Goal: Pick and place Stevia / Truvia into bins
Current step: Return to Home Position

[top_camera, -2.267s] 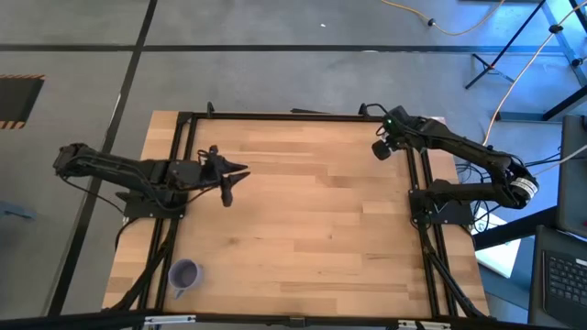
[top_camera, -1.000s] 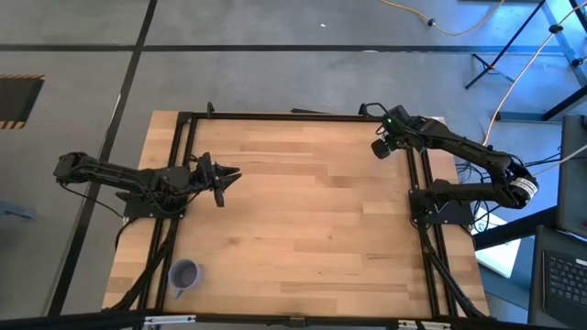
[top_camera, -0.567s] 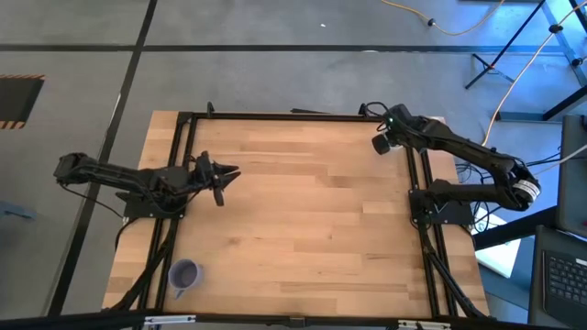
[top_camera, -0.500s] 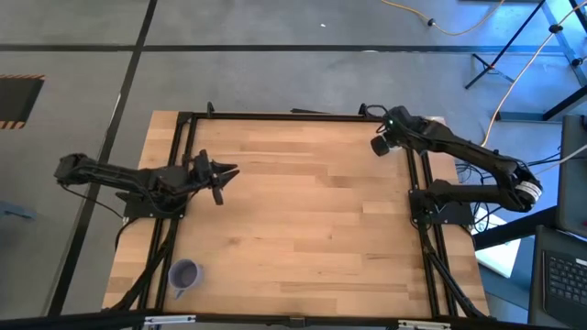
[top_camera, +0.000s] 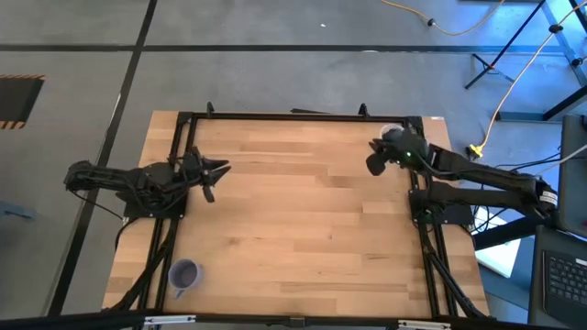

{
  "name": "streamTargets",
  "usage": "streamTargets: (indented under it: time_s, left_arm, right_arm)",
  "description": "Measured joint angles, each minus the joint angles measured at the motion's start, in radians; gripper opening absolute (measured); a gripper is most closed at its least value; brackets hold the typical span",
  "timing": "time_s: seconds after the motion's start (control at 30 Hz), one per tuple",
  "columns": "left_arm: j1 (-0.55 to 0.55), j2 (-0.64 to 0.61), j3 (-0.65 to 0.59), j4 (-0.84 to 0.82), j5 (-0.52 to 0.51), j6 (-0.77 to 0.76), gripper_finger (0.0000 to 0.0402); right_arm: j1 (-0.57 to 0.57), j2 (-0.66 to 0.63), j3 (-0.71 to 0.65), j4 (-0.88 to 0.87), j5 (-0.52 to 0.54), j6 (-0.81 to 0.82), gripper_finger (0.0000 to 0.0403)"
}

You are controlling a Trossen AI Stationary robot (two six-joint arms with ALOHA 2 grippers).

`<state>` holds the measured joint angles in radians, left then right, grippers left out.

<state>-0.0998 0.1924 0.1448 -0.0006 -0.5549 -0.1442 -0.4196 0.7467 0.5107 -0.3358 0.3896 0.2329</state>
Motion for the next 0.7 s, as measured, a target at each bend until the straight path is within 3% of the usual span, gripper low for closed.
streamTargets:
  time_s: [0.13,0.27,0.7]
  left_arm:
    - [0.0,-0.062,-0.004,0.002,0.027,0.053,0.0086]
    - [0.0,-0.109,-0.039,0.006,0.057,0.065,0.0077]
    - [0.0,-0.192,-0.137,0.071,0.077,0.073,0.0066]
  right_arm:
    - [0.064,-0.07,-0.03,0.017,-0.046,0.029,0.0084]
    - [0.151,-0.142,-0.105,0.162,-0.123,0.028,0.0084]
    - [0.314,-0.272,-0.295,0.424,-0.123,-0.02,0.0084]
